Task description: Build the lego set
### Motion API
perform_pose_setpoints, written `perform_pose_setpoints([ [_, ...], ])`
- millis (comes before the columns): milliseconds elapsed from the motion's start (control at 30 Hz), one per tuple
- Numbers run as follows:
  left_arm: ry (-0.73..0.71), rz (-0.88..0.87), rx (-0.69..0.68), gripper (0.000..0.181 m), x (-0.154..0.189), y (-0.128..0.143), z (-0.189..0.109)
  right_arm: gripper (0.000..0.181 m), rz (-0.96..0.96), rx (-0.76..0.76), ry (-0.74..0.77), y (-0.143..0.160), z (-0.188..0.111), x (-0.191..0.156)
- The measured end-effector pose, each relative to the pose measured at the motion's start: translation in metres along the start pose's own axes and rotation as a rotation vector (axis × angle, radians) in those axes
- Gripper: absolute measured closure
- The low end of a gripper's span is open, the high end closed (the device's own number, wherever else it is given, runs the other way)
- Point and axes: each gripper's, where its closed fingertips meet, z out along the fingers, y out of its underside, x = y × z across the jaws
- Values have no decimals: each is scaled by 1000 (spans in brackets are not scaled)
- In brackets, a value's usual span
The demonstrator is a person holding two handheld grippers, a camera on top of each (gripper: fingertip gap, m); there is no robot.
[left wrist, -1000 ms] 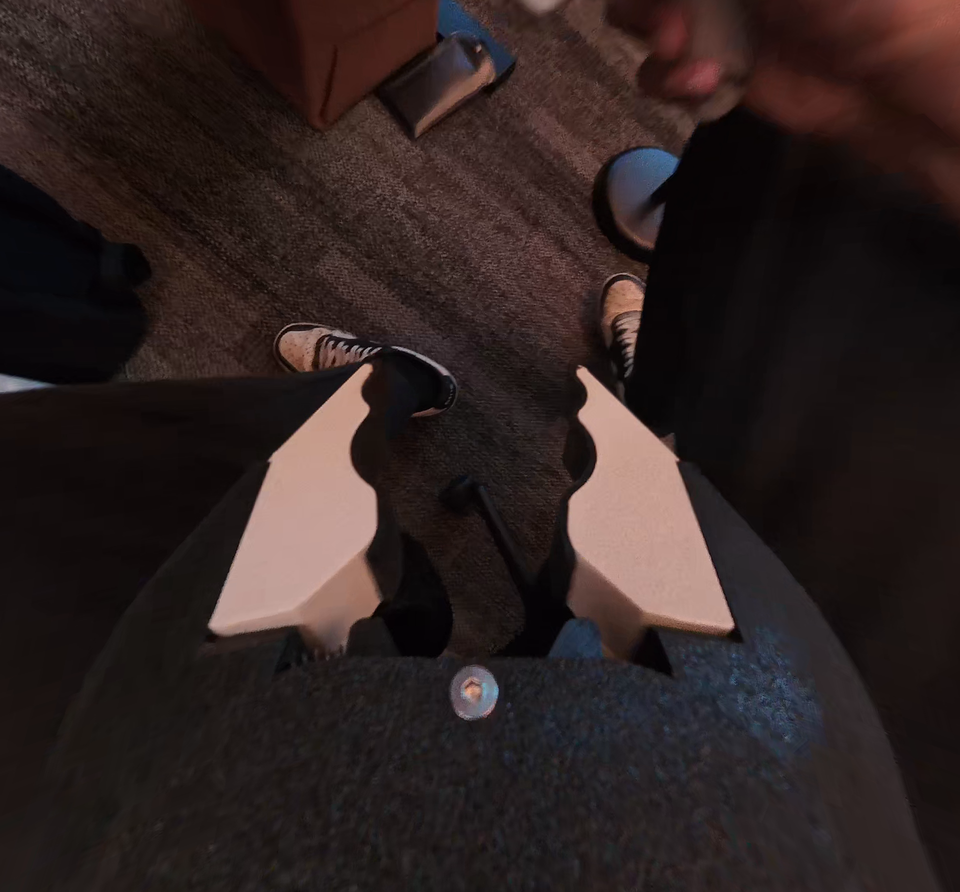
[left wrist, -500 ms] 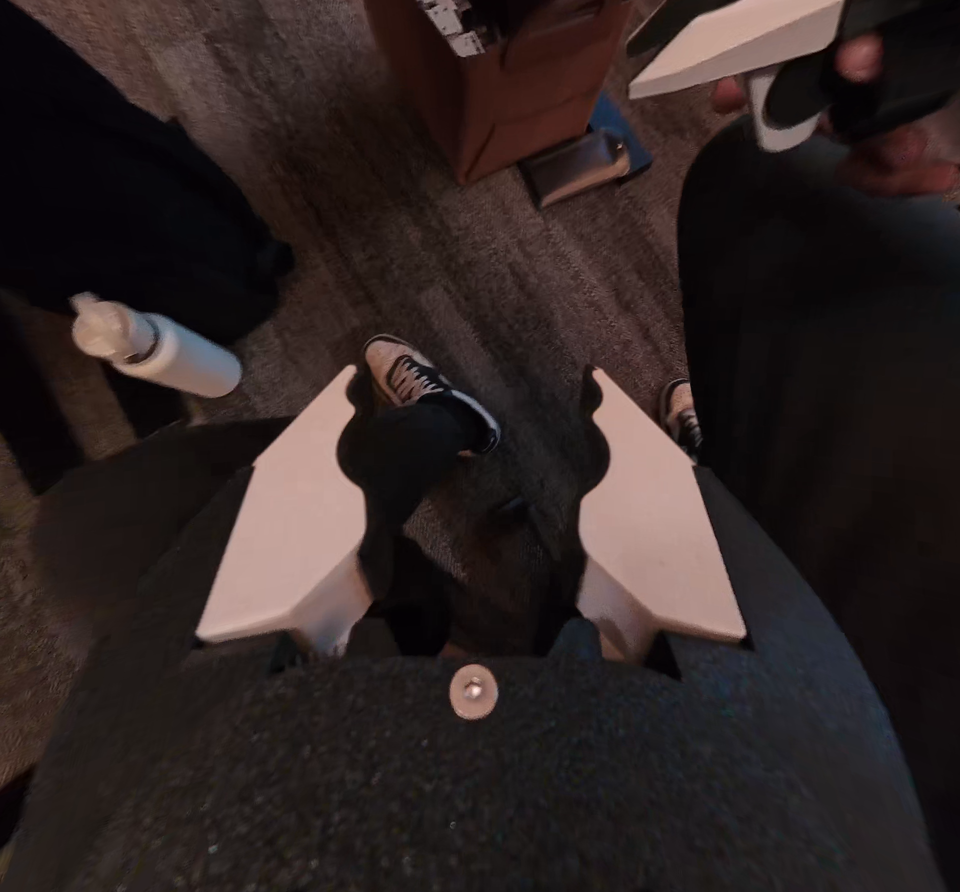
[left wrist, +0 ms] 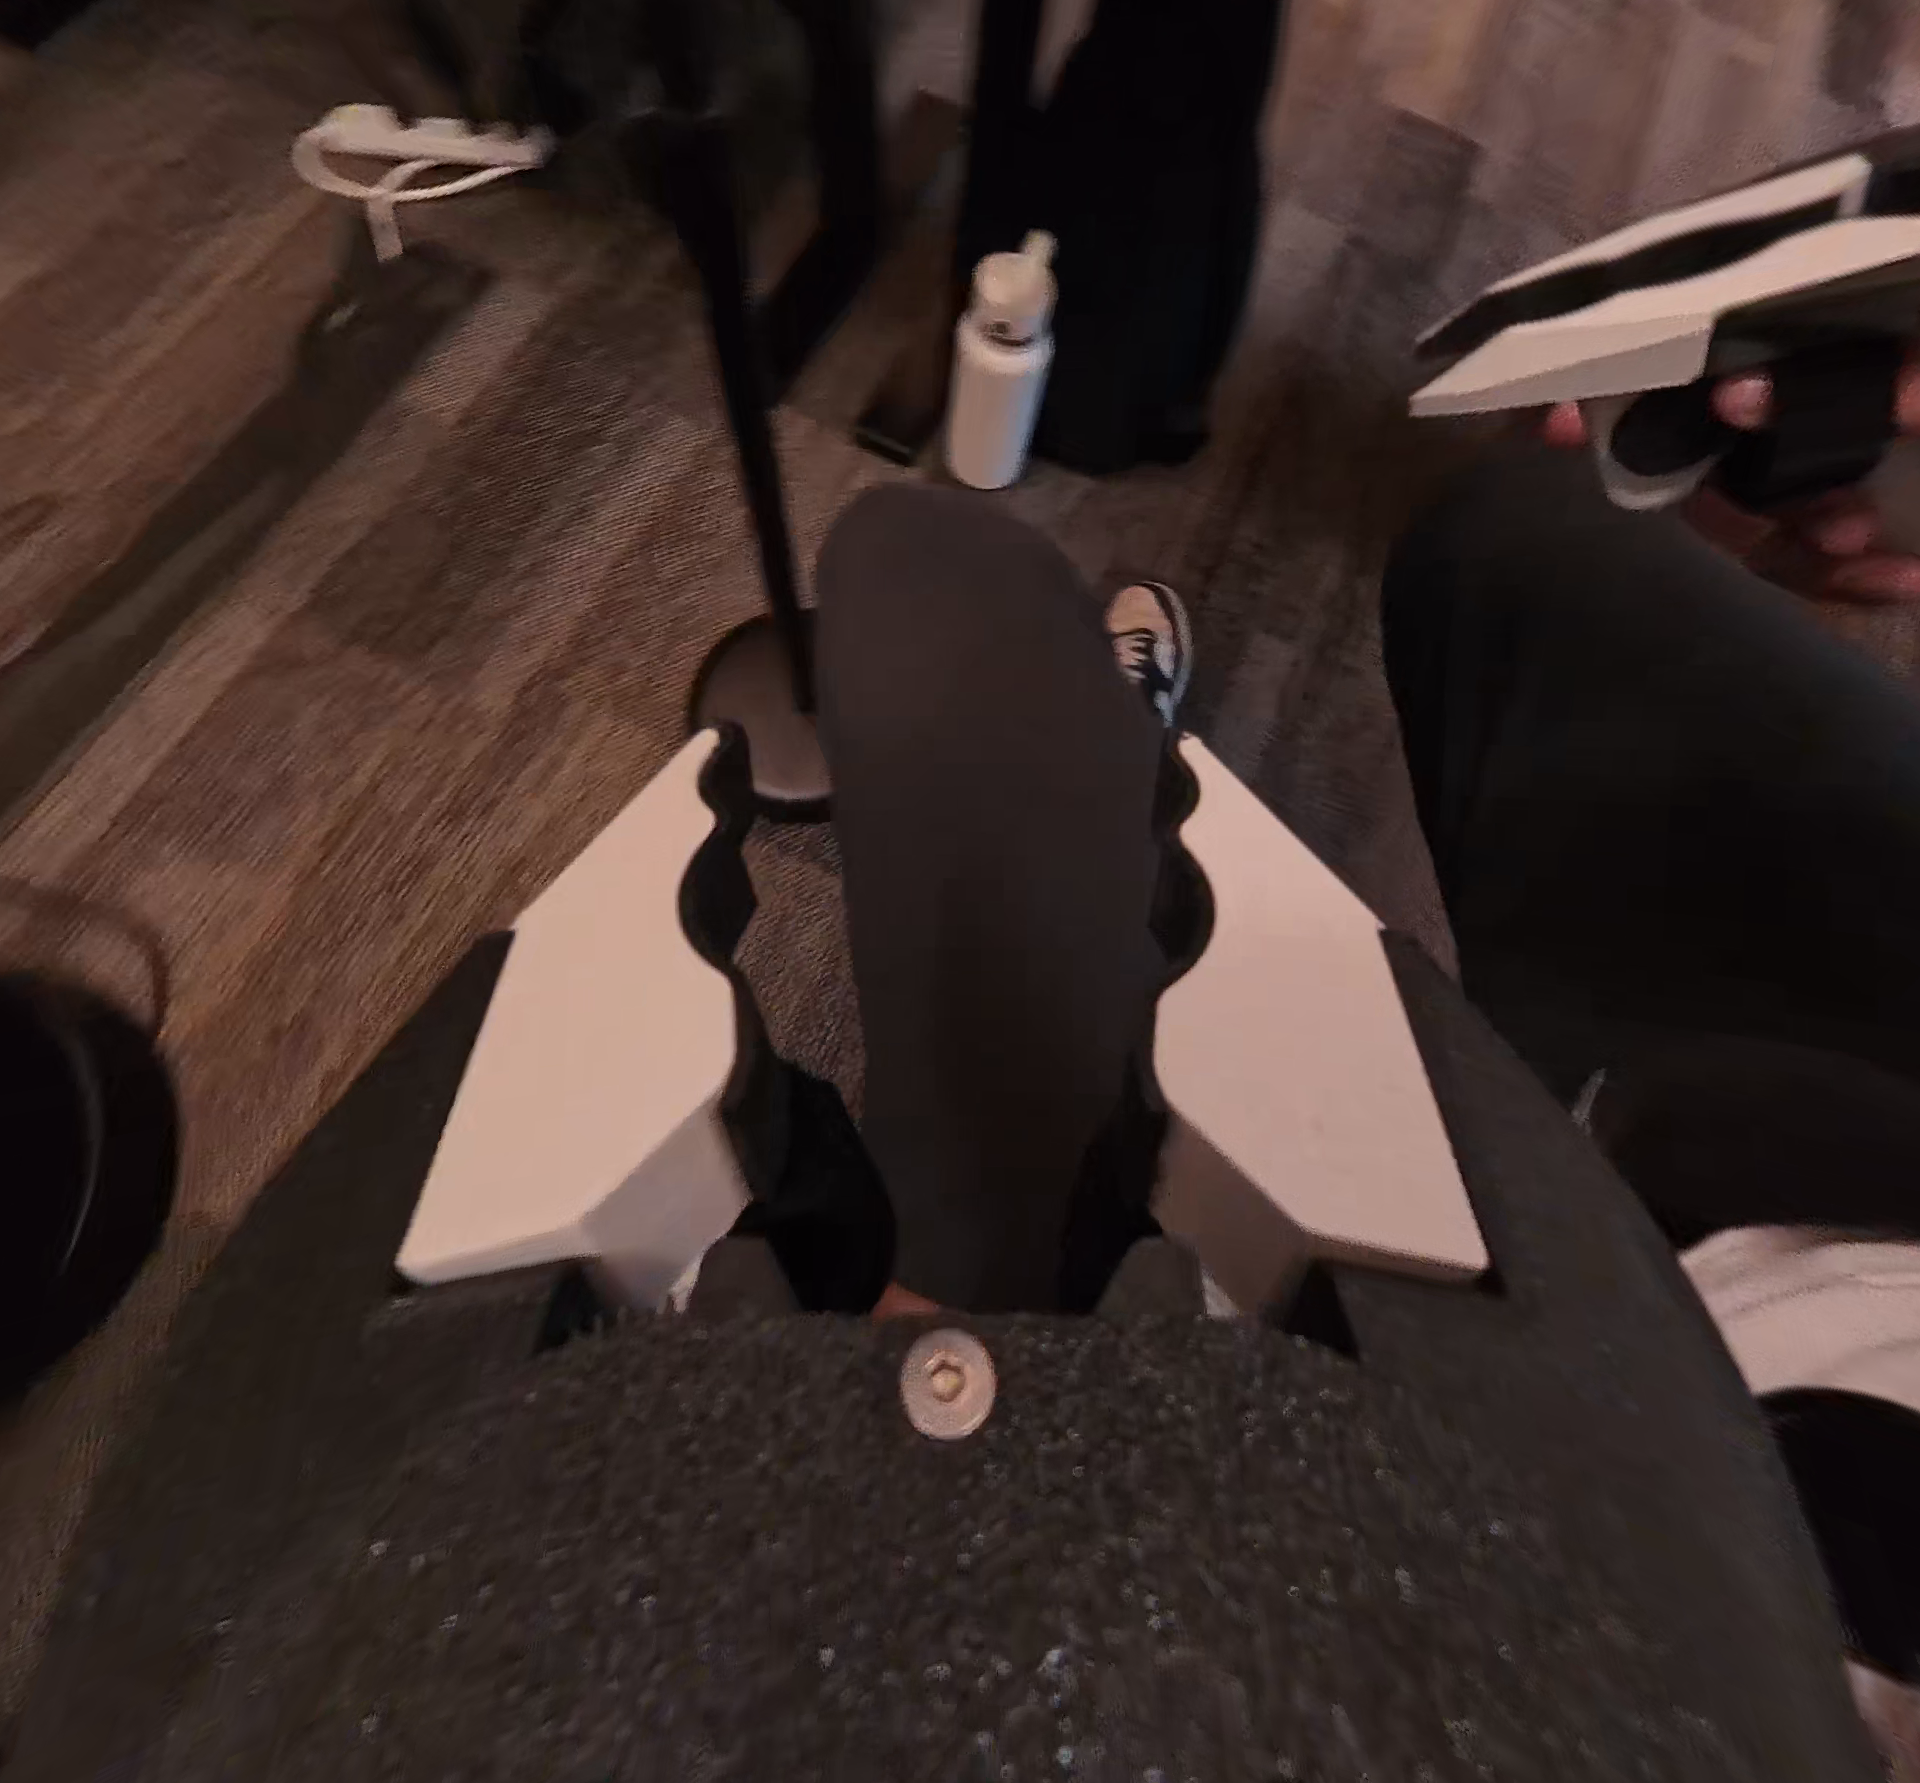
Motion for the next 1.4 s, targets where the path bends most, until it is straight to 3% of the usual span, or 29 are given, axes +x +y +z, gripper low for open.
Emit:
perform_pose_setpoints([
  [33, -46, -45, 15, 105, -13, 10, -15, 137, -40, -18, -43, -4, 11, -21],
  [133, -175, -169, 37, 106, -50, 49, -55, 137, -154, -68, -184, -11, 43, -88],
  [233, -343, -246, -11, 106, -86, 104, -91, 138, -234, -87, -342, -12, 68, -161],
  [333, -384, -383, -62, 107, -99, 151, -120, 139, -299, -127, -493, 1, 87, -230],
  [467, -467, -397, -217, 109, -118, 196, -133, 139, -338, -174, -671, 27, 103, -301],
  [533, -447, -388, -242, 106, -113, 198, -129, 139, -367, -187, -718, 36, 108, -319],
  [633, -471, -339, -238, 107, -113, 188, -125, 139, -404, -196, -731, 41, 113, -325],
  [767, -467, -342, -207, 108, -113, 169, -113, 140, -382, -207, -722, 40, 118, -306],
  [1033, -481, -281, -270, 106, -113, 175, -105, 140, -353, -253, -641, 40, 136, -255],
  [1267, -473, -269, -290, 105, -115, 177, -101, 140, -349, -251, -655, 36, 142, -269],
  [1400, -554, -191, -296, 107, -127, 174, -109, 140, -352, -223, -674, 24, 139, -291],
])
